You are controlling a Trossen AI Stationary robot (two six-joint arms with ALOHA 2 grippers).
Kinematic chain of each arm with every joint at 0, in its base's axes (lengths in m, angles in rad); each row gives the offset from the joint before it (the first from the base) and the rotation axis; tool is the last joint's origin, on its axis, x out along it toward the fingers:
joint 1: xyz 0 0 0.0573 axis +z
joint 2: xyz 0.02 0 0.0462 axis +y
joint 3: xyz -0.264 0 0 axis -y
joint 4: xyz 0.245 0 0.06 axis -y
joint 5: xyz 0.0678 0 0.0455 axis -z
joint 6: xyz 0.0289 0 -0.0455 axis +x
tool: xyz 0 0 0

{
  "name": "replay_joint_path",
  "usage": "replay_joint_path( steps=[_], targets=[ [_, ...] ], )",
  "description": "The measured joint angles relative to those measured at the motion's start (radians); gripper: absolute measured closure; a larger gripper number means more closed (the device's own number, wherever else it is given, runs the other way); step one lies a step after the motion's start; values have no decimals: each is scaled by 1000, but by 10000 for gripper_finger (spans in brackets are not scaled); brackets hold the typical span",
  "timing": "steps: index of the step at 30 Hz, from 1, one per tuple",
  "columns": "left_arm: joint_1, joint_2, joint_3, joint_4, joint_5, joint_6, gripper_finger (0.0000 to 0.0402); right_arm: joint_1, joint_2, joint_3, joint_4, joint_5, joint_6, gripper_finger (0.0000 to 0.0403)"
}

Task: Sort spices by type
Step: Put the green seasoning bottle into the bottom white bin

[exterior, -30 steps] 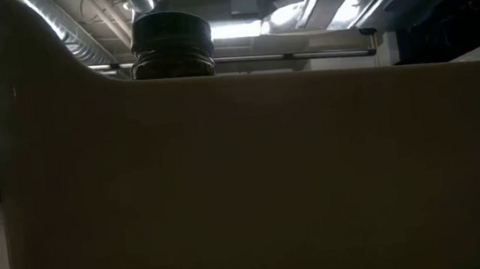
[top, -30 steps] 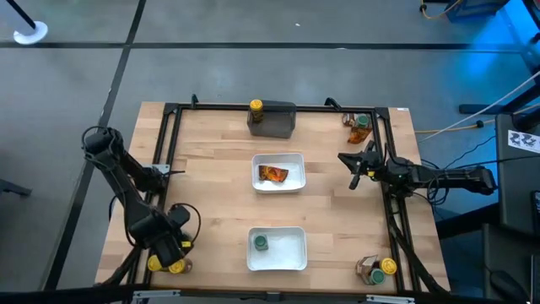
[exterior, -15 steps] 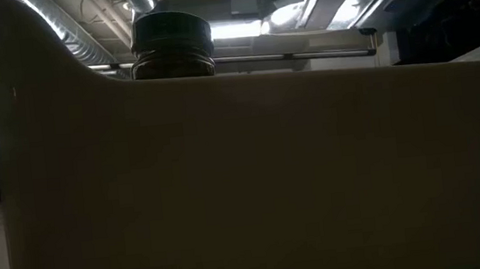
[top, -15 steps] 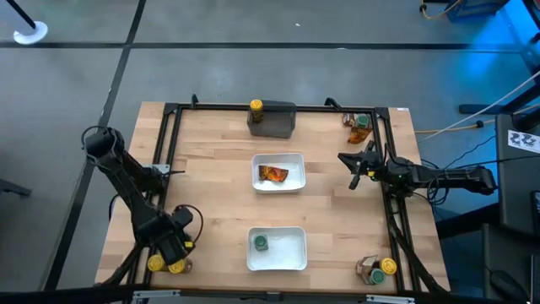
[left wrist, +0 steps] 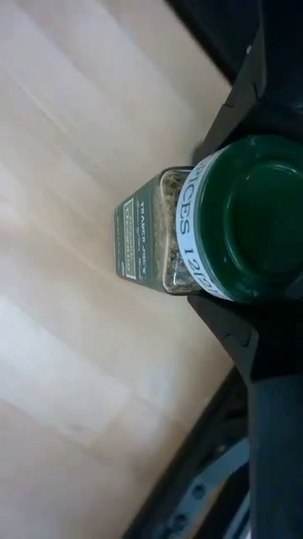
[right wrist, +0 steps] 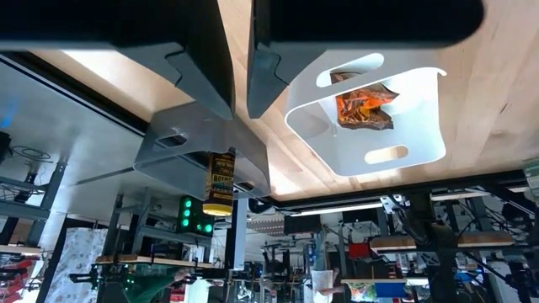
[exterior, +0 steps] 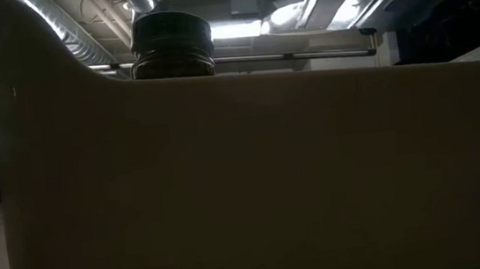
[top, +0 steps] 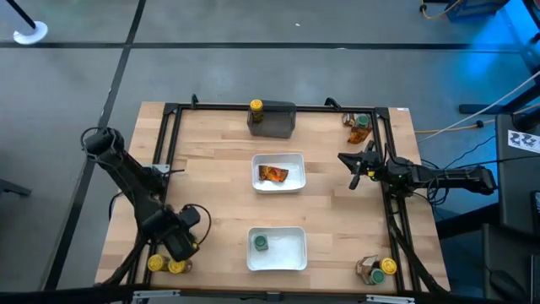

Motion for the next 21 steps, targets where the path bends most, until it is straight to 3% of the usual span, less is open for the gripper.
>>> replay_joint_path(
  steps=[14,21],
  targets=[
    [226,0,222,3,-91,387,220,0,0,0,-1,0,0,366],
    [333,0,273,153,-115,603,220,0,0,0,-1,0,0,365]
  ],
)
